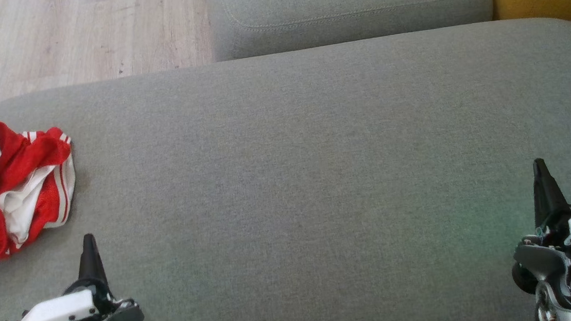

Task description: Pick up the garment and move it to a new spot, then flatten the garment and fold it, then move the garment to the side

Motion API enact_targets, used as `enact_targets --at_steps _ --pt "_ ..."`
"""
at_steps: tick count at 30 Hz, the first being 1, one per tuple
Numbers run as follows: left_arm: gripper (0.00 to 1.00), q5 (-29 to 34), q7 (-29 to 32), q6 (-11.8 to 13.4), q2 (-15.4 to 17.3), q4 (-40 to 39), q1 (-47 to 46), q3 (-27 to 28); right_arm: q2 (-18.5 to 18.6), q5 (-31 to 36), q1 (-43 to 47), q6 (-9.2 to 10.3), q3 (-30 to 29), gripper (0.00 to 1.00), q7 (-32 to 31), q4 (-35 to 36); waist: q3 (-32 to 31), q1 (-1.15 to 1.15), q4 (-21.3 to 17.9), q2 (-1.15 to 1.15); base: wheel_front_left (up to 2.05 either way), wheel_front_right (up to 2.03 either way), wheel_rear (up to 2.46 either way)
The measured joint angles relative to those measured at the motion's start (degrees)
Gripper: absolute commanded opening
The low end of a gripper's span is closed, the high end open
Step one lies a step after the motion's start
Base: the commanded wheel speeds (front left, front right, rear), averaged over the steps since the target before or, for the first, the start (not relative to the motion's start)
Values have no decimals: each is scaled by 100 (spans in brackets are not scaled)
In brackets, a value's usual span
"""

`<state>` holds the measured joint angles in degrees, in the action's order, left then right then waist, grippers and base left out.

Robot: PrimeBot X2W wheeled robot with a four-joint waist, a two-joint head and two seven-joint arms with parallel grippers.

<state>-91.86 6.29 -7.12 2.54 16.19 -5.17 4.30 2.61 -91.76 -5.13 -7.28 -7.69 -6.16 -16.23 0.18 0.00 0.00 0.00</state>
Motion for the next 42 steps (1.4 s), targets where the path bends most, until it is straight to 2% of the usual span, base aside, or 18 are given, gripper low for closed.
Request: enact_targets --at_steps 10,11,15,22,42 --pt "0 0 1 0 -1 0 0 0 0 0 0 0 0 0 1 -3 0 0 0 0 0 0 0" --pt "100 1 -1 5 -2 63 3 -14 -3 1 3 1 3 100 1 -75 0 0 0 0 0 0 0" --pt "100 1 -7 7 -23 364 226 -47 -34 1 194 3 9 100 3 -388 2 0 -1 0 0 0 0" --pt "100 100 -90 7 -25 381 306 -58 -33 63 255 3 48 100 65 -380 12 0 -5 0 0 0 0" --pt "100 1462 -444 7 11 408 152 -202 59 1106 -29 3 338 100 424 -489 57 0 -31 0 0 0 0"
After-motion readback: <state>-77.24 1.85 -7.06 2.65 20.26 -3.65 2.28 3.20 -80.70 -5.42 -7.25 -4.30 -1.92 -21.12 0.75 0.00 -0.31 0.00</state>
